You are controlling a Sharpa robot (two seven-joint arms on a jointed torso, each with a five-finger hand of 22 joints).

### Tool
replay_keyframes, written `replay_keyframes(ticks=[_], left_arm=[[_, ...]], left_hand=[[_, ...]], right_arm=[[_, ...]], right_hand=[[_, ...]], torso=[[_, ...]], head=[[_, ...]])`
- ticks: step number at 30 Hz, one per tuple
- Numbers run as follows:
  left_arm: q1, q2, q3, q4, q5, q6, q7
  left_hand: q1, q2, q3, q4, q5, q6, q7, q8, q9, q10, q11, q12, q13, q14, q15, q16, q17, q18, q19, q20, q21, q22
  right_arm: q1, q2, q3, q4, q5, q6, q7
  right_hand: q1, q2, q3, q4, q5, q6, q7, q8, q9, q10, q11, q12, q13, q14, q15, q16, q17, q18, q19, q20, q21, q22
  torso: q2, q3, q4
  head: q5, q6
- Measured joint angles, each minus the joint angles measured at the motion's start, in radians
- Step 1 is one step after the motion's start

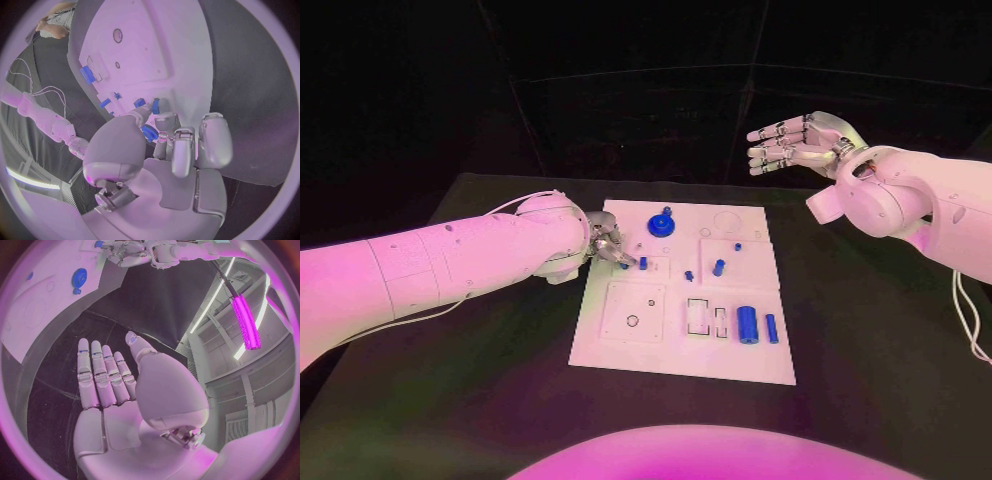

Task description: Assemble the parts on the task board

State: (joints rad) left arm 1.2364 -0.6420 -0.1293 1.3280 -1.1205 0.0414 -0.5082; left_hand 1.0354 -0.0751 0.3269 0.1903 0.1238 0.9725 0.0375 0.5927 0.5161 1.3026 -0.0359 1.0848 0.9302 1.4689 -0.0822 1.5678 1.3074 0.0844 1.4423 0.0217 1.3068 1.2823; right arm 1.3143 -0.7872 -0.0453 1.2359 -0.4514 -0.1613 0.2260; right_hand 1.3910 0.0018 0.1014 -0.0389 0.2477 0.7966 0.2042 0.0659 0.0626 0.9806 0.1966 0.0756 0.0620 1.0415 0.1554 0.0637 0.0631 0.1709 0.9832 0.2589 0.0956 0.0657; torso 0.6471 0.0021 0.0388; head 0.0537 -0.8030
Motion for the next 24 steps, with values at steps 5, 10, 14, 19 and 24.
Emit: replay_keyframes(ticks=[5,10,14,19,24], left_arm=[[0.000,0.003,0.000,0.000,0.000,-0.001,0.000],[0.000,0.003,0.000,-0.001,0.000,-0.002,0.000],[-0.001,0.003,0.000,-0.003,0.000,-0.005,0.000],[-0.001,0.001,0.000,-0.006,0.000,-0.012,0.000],[-0.001,-0.007,0.000,-0.007,0.001,-0.021,0.000]], left_hand=[[0.000,0.000,-0.042,0.027,0.000,0.007,0.000,-0.004,-0.005,0.000,0.000,0.007,0.003,0.000,0.000,0.000,0.000,0.000,0.000,0.000,0.000,0.004],[0.000,0.000,-0.071,0.044,0.000,0.007,0.000,-0.004,-0.005,0.000,0.000,0.007,0.003,0.000,0.000,0.000,0.000,0.000,0.000,0.000,0.000,0.006],[0.000,0.000,-0.092,0.057,0.000,0.007,0.000,-0.004,-0.004,0.000,0.000,0.007,-0.001,0.000,0.000,0.000,0.000,0.000,0.000,0.000,0.000,0.006],[-0.007,-0.007,-0.131,0.078,0.000,0.007,0.000,-0.004,-0.004,0.000,0.000,0.007,-0.005,-0.004,-0.004,0.000,0.000,0.000,0.003,-0.003,0.000,0.007],[-0.007,-0.007,-0.143,0.083,0.000,0.007,0.000,-0.004,-0.005,0.000,0.000,0.007,-0.006,-0.004,-0.004,0.000,0.000,0.000,0.003,-0.003,0.000,0.008]], right_arm=[[0.000,0.000,0.000,0.000,0.000,0.000,0.000],[0.000,0.000,0.000,-0.001,0.000,0.000,0.000],[0.000,0.001,0.000,-0.001,0.000,0.000,0.000],[0.000,0.001,0.000,-0.001,0.000,0.000,0.000],[0.000,0.002,0.000,-0.001,0.000,0.000,0.000]], right_hand=[[0.000,0.000,0.000,0.000,0.000,0.000,0.000,0.000,0.000,0.000,0.000,0.000,0.000,0.000,0.000,0.000,0.000,0.000,0.000,0.000,-0.003,0.000],[0.000,0.000,0.000,0.000,0.000,0.000,0.000,0.000,0.000,0.000,0.000,0.000,0.000,0.000,0.000,0.000,0.000,0.000,0.003,0.004,-0.004,0.000],[0.000,0.000,0.000,0.000,0.000,0.000,0.000,0.000,0.000,-0.003,0.003,0.000,0.000,-0.003,0.003,0.000,0.000,0.000,0.003,0.004,-0.004,0.000],[0.000,0.000,0.000,0.000,0.000,0.000,0.000,0.000,0.000,-0.004,0.004,0.000,0.000,-0.004,0.004,0.000,0.000,0.000,0.003,0.004,-0.004,0.000],[0.000,0.000,0.000,0.000,0.000,0.000,0.000,0.000,0.000,-0.004,0.004,0.000,0.000,-0.003,0.004,0.000,0.000,0.000,0.003,0.003,-0.004,0.000]], torso=[[0.000,0.0000,0.0000],[0.000,-0.0001,0.0000],[0.000,-0.0001,0.0000],[0.000,-0.0001,0.0000],[0.000,-0.0005,0.0004]], head=[[-0.001,0.000],[-0.001,0.000],[-0.001,0.000],[-0.002,-0.002],[-0.004,-0.002]])
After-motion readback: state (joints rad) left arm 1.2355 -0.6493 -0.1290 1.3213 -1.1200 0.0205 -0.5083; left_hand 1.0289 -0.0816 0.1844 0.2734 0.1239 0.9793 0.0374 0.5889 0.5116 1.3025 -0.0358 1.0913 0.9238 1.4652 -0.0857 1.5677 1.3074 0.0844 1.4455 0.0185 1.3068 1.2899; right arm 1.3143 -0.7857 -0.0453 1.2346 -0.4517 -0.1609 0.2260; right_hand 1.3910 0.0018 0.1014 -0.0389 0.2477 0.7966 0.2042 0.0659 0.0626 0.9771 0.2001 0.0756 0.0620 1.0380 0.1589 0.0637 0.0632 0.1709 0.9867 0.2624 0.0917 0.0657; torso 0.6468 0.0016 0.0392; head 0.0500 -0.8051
